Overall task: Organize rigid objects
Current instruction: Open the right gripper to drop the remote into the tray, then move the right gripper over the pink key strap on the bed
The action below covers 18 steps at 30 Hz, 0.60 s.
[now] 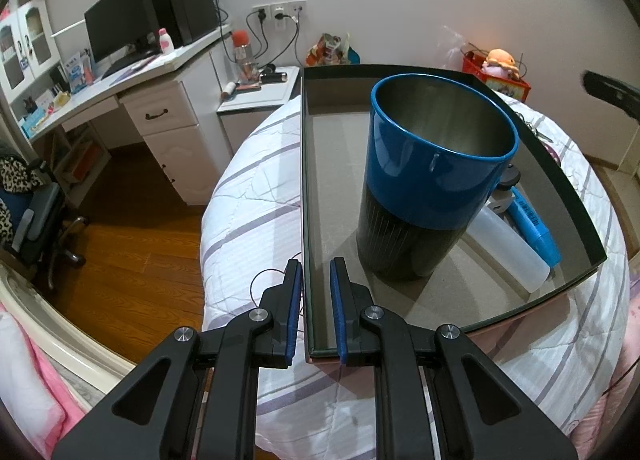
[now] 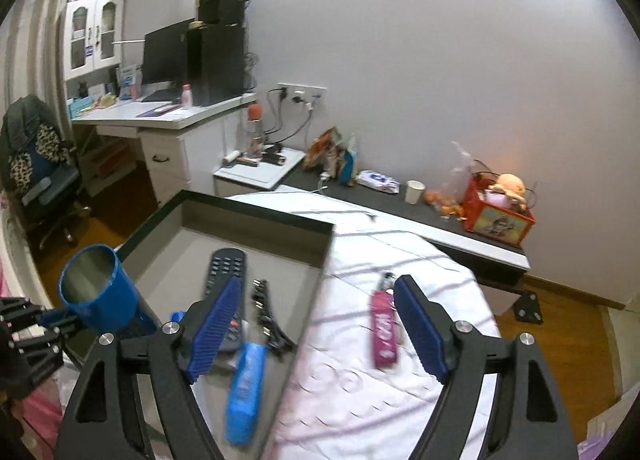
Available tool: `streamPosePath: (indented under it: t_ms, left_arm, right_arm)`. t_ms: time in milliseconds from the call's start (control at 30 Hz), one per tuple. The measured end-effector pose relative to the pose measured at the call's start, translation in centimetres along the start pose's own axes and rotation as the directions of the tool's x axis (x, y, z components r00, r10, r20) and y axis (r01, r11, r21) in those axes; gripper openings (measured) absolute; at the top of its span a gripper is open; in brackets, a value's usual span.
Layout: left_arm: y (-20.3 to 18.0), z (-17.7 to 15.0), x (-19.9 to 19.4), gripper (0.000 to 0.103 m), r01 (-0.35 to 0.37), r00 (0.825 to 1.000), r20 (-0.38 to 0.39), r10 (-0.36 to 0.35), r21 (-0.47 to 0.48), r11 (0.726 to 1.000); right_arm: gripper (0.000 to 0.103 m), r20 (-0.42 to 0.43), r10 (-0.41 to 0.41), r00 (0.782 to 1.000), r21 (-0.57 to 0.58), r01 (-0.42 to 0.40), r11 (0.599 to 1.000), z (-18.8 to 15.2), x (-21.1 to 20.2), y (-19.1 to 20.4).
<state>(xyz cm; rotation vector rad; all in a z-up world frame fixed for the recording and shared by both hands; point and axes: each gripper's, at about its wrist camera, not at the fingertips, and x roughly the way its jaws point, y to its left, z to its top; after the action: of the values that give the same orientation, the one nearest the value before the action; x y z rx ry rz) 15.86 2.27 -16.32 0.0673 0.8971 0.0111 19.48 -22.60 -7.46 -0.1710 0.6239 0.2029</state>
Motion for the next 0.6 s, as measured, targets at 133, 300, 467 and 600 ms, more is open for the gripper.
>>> streamPosePath:
  t_ms: [133, 300, 467, 600]
  left_arm:
    - [-0.1, 0.0, 0.1, 0.013, -0.004, 1.0, -0.002, 0.004, 0.0, 1.0]
    - [-0.1, 0.0, 0.1, 0.013, -0.011, 1.0, -0.004, 0.011, 0.002, 1.0]
    - [-0.1, -0.1, 0.2, 0.013, -0.015, 1.0, -0.006, 0.015, 0.003, 1.0]
    - [-0.2, -0.2, 0.3, 0.013, -0.023, 1.0, -0.006, 0.023, 0.006, 1.0]
  right_arm:
    - [0.082, 0.008, -0.05, 0.999, 0.026, 0.05, 0.998, -0.9, -0.9, -1.2]
    - [0.087, 0.0, -0.076, 0.997, 0.06, 0.076, 0.995, -2.2, -1.5, -2.5]
    - [0.103, -0.013, -0.079, 0.997, 0.095, 0.08, 0.992, -3.9, -1.6, -4.2]
    - [0.103, -0.029, -0.078, 0.997, 0.113, 0.081, 0.99, -4.6, -1.7, -5.0]
